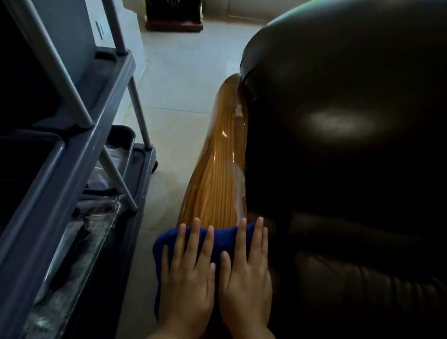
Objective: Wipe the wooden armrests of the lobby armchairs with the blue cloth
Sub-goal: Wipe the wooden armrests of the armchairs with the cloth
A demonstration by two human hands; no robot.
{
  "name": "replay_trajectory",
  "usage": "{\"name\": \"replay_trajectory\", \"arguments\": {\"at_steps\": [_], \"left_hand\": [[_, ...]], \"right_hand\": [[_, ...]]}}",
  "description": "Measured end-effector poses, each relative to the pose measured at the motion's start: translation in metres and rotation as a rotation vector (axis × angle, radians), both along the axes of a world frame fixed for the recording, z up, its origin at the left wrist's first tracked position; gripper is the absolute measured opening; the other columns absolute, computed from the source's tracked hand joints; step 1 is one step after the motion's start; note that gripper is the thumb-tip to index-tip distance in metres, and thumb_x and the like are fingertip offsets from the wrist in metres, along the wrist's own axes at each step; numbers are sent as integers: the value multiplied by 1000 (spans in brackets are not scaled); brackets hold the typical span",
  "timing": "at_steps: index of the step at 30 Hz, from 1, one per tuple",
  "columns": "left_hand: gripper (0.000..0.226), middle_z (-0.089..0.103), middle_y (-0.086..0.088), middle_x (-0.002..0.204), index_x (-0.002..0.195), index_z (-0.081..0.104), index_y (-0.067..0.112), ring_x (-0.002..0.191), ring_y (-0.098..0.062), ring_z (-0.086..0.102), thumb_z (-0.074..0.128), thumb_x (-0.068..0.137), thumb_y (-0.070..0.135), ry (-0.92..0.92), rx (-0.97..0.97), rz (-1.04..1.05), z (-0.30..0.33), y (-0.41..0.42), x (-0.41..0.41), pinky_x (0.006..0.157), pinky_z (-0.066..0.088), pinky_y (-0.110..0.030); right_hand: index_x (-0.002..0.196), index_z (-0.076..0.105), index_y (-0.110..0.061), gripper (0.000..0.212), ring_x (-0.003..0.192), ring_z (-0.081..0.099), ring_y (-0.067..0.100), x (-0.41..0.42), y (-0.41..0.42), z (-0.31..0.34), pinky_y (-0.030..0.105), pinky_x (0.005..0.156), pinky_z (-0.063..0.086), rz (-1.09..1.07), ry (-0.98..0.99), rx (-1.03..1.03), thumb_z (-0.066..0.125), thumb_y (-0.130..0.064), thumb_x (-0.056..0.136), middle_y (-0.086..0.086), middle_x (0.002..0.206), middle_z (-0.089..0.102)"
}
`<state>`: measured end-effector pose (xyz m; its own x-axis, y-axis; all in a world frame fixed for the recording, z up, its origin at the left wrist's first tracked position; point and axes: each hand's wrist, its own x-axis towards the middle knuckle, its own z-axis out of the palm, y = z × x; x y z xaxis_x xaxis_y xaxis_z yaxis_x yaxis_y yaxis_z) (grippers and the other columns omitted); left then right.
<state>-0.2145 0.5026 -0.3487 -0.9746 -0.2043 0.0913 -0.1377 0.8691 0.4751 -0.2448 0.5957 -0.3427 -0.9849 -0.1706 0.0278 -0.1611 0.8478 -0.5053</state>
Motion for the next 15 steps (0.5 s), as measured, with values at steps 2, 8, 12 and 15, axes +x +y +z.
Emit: {"name": "replay_trajectory", "arguments": {"at_steps": [2, 8, 12, 15], "left_hand": [[53, 15, -5, 153, 143, 13, 21, 144, -26, 8, 22, 92, 33, 6, -1, -10, 10, -4, -22, 112, 17, -52], [53, -13, 6, 153, 140, -10, 30, 143, -16, -11, 10, 91, 37, -36, -13, -18, 20, -24, -103, 116, 5, -40], [57, -29, 8, 145, 134, -22, 31, 143, -15, -19, 22, 96, 30, -66, 30, -28, 33, -32, -159, 120, 2, -40], [66, -38, 10, 144, 135, -24, 36, 139, -11, -30, 28, 96, 29, 0, 79, -65, 42, -43, -153, 112, -20, -36]], "right_hand": [[129, -36, -45, 60, 137, -26, 6, -21, -4, 4, 35, 108, 35, 17, 11, 1, 7, -55, 88, -16, 139, -46], [124, -41, -44, 64, 137, -22, 7, -105, -22, 10, 36, 116, 15, 9, -15, -34, 16, -47, 93, -12, 140, -42], [125, -36, -44, 64, 138, -25, 10, -163, -32, 16, 46, 117, 2, 33, -85, -52, 20, -47, 95, -11, 139, -42], [122, -33, -57, 68, 133, -32, 2, -165, -13, 22, 39, 114, -7, 190, -100, -177, 28, -44, 95, -22, 136, -44]]}}
